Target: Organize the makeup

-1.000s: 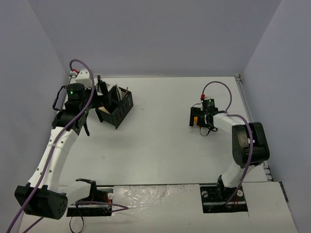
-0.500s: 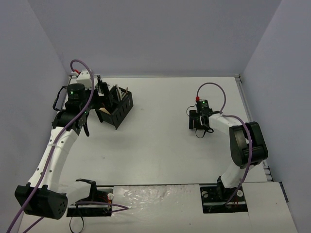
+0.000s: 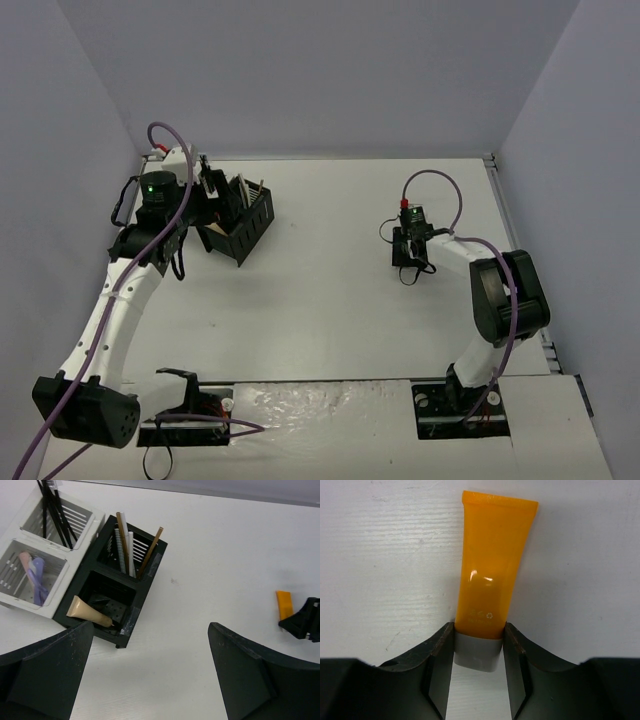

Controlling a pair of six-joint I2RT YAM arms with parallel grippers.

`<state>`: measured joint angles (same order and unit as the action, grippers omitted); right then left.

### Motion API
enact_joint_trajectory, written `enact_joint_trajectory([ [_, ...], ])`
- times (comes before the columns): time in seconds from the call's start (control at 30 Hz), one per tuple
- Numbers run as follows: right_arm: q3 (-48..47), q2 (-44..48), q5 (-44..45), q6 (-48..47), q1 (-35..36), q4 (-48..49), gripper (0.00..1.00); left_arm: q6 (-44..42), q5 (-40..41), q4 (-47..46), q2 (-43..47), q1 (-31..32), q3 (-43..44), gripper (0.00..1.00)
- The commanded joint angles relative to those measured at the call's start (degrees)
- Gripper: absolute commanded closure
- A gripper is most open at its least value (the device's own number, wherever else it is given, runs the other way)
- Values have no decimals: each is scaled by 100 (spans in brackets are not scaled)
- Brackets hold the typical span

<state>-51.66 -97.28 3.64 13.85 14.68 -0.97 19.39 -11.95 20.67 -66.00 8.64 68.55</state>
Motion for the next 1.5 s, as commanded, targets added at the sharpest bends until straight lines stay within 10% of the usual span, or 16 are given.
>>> enact_joint_trajectory([
  [0.0, 12, 497, 138, -75, 618, -141, 100, 532, -787, -296, 40, -15, 89, 3],
  [0.4, 253, 2556, -954, -567, 2374, 1988, 100, 1743, -2197, -775, 8, 437, -114, 3],
  [1.0, 174, 2759, -2412, -570, 2995, 3496, 100, 2342, -1693, -1855, -261, 1671, -132, 5],
  [1.17, 174, 2715, -2334, -594, 2988, 3498, 99, 2385, -1661, -1961, -458, 1799, -140, 15],
  [1.47, 191, 2635, -2293, -512, 2997, 3557, 96, 2296, -1565, -1973, -453, 1916, -117, 62],
])
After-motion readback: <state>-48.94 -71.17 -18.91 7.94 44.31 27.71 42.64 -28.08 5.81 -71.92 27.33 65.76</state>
